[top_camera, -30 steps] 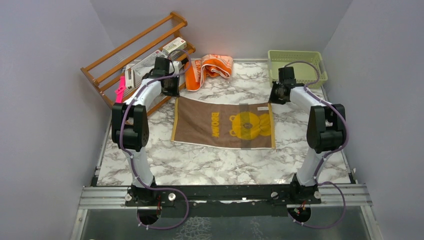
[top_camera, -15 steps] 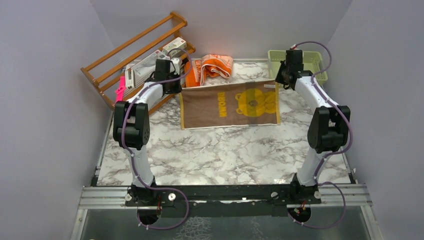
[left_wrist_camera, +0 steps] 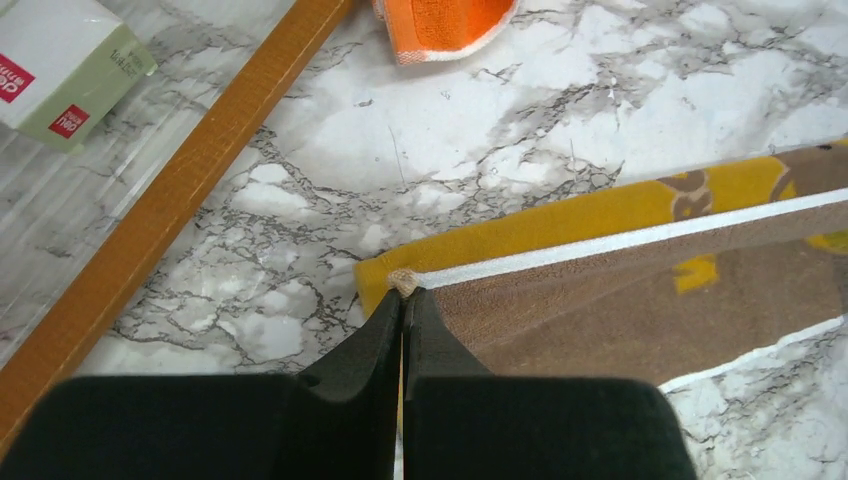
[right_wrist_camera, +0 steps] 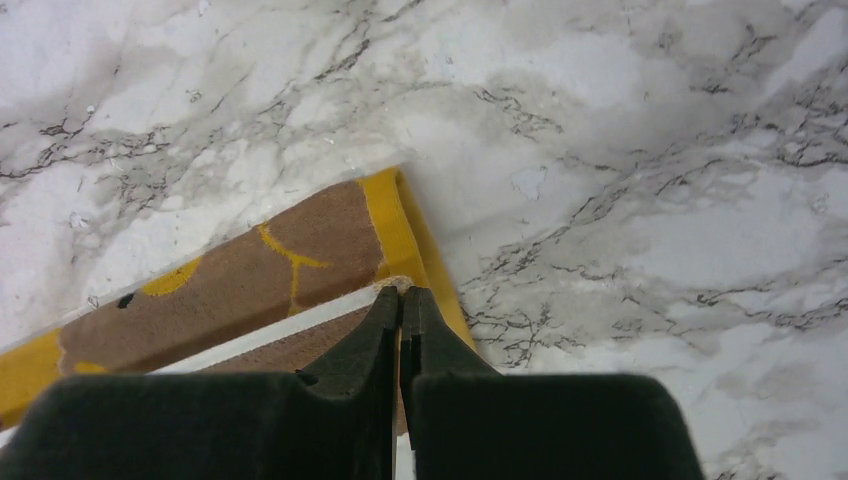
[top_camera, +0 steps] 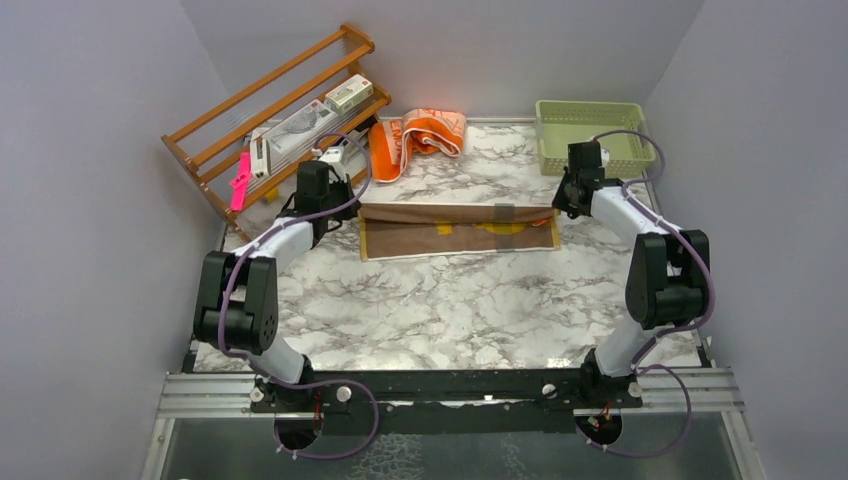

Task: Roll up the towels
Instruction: Fold the towel at the center of the board.

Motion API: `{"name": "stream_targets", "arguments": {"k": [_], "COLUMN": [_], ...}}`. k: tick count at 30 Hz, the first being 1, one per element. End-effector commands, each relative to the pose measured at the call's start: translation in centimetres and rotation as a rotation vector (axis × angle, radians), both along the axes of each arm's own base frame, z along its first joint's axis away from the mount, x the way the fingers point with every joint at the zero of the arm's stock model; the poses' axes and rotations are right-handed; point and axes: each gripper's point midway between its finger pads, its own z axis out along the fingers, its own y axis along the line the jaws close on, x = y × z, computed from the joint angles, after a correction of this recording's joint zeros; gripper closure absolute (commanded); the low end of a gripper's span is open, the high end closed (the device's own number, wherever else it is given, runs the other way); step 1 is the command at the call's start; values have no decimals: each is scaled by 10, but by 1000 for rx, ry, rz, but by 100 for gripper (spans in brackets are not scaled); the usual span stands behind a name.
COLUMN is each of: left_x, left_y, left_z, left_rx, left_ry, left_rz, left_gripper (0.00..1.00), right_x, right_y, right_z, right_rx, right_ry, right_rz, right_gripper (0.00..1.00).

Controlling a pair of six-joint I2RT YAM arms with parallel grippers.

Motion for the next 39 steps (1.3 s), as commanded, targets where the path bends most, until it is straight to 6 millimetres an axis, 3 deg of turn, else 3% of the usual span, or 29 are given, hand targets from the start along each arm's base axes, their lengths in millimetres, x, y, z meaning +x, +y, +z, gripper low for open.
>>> {"name": "stream_targets", "arguments": {"k": [1, 11, 17, 19, 22, 24, 26, 30, 32, 34, 36, 39], "left_x": [-4, -39, -45, -46, -48, -50, -53, -63, -68, -70, -70, -70], "left_y": [12, -3, -1, -1, -7, -11, -14, -22, -24, -30, -31, -28], "left_z": [11, -30, -32, -27, -7, 12, 30, 67, 76, 72, 48, 2], "left_rx": [-13, -52, -47, -60, -108, -132, -145, -190, -212, -244, -239, -188], "left_ry": [-60, 40, 57, 52, -4, -44, -71, -123, -131, -95, 3, 159], "left_rz": [87, 95, 107, 113, 95, 73, 51, 4, -4, -8, 5, 15], "left_gripper": [100, 100, 100, 98, 81, 57, 41, 11, 10, 18, 33, 37], "right_x": [-2, -16, -26, -31, -36, -39, -40, -38, -30, -23, -15, -10], "right_y": [-22, -21, -21, -20, -17, -18, -20, -22, -7, 18, 44, 70], "right_z": [6, -18, -21, -15, 1, 14, 29, 60, 75, 78, 72, 55], "right_rx": [-15, 15, 25, 40, 64, 68, 64, 64, 94, 168, 218, 243], "right_ry": [-44, 30, 62, 26, -55, -107, -159, -263, -320, -337, -297, -208], "right_rz": [-93, -79, -99, -111, -104, -105, -117, -115, -13, 104, 209, 317], "right_gripper": [99, 99, 99, 92, 51, 35, 28, 26, 27, 32, 34, 35]}}
